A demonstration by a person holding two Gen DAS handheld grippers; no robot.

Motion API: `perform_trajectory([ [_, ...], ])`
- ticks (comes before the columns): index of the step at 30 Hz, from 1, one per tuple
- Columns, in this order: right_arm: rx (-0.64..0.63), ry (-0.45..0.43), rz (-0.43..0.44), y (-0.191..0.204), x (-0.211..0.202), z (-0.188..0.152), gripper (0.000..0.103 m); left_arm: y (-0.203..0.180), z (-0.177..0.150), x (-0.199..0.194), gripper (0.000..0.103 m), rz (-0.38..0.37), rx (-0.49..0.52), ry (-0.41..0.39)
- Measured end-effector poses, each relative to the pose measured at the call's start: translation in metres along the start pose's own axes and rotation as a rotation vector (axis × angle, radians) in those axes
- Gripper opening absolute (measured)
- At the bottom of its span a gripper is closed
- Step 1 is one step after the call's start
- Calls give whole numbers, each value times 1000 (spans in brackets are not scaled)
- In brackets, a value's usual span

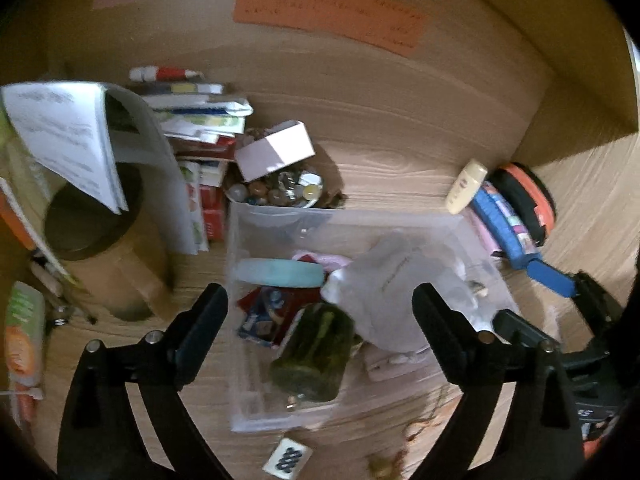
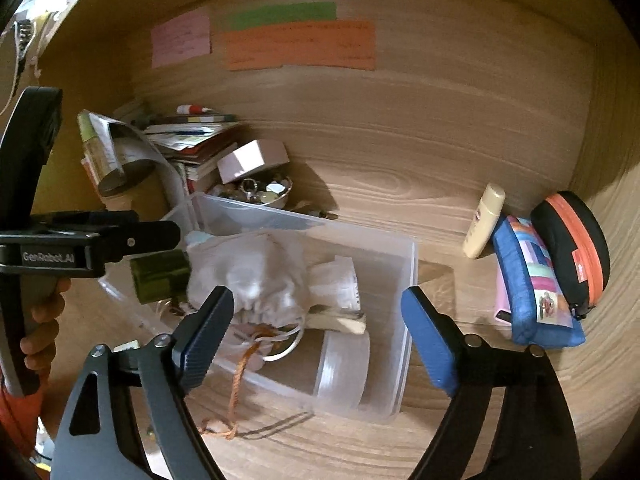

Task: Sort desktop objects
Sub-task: 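Carry the cylinder and wooden block into the clear box and release both, then grasp the white dotted tile with the left tool while the right tool grasps the gourd charm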

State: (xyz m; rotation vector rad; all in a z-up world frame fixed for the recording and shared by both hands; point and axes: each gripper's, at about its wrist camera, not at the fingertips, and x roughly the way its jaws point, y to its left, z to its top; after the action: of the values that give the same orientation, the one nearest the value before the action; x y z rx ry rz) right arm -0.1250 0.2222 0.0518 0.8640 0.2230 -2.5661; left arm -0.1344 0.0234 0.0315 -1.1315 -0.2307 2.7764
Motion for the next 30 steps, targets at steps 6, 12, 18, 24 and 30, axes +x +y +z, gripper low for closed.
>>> perform_trajectory([
  [6, -7, -3, 22, 10, -12, -6, 86, 5, -11, -10, 95, 73, 21, 2],
  [12, -10, 2, 42, 19, -23, -15, 86, 11, -26, -27, 95, 120, 37, -1],
  [18, -9, 28, 69, 29, -25, -28, 86, 19, -42, -41, 95, 157, 41, -1],
  [24, -4, 79, 88, 37, -21, -48, 86, 32, -63, -45, 95, 197, 47, 40],
  [30, 8, 165, 88, 41, -9, -72, 86, 52, -87, -44, 95, 214, 36, 108],
])
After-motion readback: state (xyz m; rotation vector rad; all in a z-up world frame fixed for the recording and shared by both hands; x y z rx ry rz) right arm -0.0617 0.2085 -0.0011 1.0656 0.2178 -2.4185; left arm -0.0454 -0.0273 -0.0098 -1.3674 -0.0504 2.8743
